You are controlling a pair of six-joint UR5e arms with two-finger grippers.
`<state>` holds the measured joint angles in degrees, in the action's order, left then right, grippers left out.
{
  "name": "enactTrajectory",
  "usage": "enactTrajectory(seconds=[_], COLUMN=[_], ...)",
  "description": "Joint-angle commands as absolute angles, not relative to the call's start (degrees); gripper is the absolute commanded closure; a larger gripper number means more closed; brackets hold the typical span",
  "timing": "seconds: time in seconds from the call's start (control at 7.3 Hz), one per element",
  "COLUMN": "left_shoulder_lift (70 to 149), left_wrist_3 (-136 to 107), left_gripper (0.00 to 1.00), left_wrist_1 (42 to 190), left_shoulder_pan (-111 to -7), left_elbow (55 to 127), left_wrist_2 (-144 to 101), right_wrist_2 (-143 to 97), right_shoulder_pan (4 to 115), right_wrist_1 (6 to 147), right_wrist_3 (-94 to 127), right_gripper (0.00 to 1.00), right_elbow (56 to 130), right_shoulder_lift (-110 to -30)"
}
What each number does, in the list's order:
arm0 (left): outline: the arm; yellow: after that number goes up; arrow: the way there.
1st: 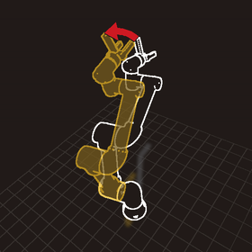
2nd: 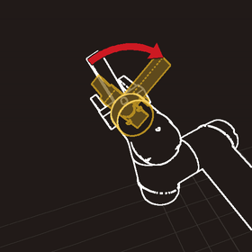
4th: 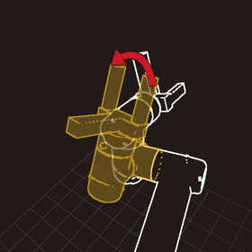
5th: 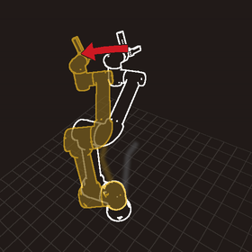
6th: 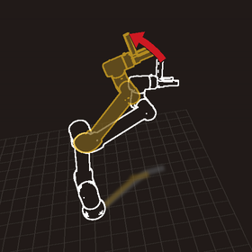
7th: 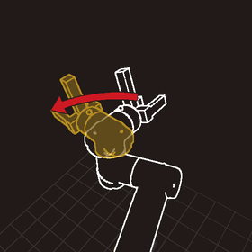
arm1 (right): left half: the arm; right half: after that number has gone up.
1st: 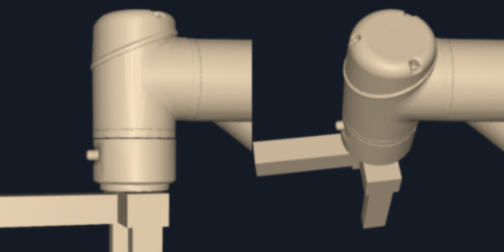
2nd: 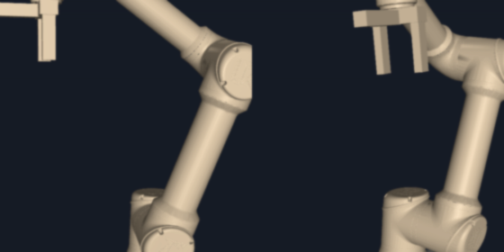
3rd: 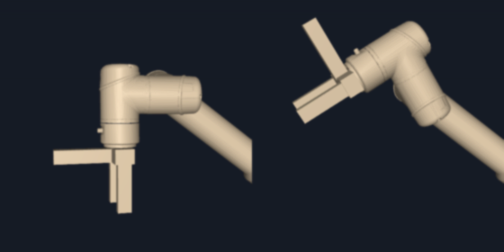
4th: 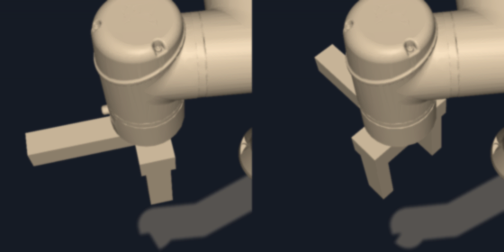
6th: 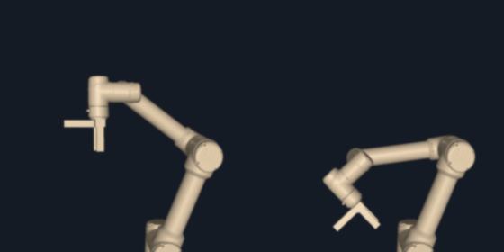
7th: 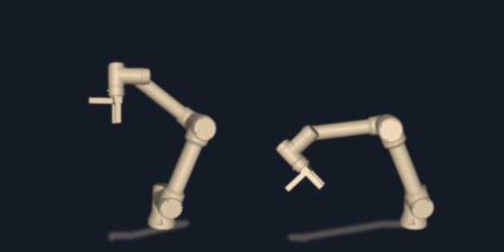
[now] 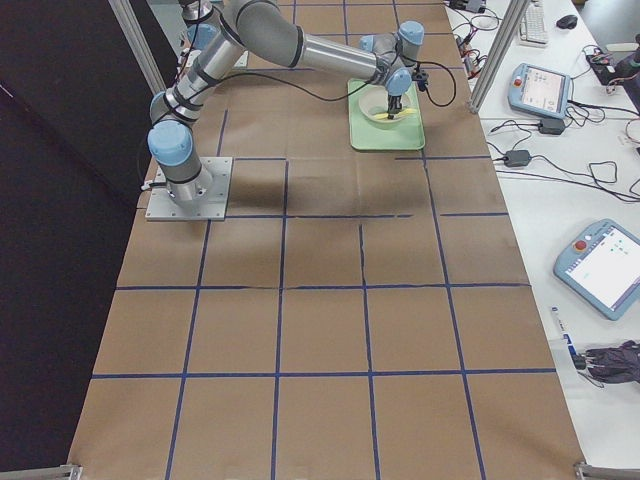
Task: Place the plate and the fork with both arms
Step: 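Lift the yellow fork out of the plate with the right gripper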
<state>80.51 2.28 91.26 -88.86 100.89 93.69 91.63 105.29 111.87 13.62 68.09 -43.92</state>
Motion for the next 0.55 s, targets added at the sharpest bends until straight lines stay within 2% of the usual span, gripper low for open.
enactTrajectory(seconds=[0.0,0.41], left_shoulder_lift=[80.51,80.51], left_wrist_3=[2.29,2.29], left_gripper=[0.00,0.00], left_wrist_1=[91.23,91.23], left_shoulder_pan=[-88.86,-88.86], left_elbow=[100.90,100.99], left_wrist_2=[93.69,93.69], right_wrist_2=[91.49,91.49], right_shoulder_pan=[105.21,105.12], right_wrist_1=[111.80,110.23], right_wrist_3=[13.62,13.62], right_gripper=[0.97,0.97], right_elbow=[67.85,67.94], right_shoulder_lift=[-44.47,-47.88])
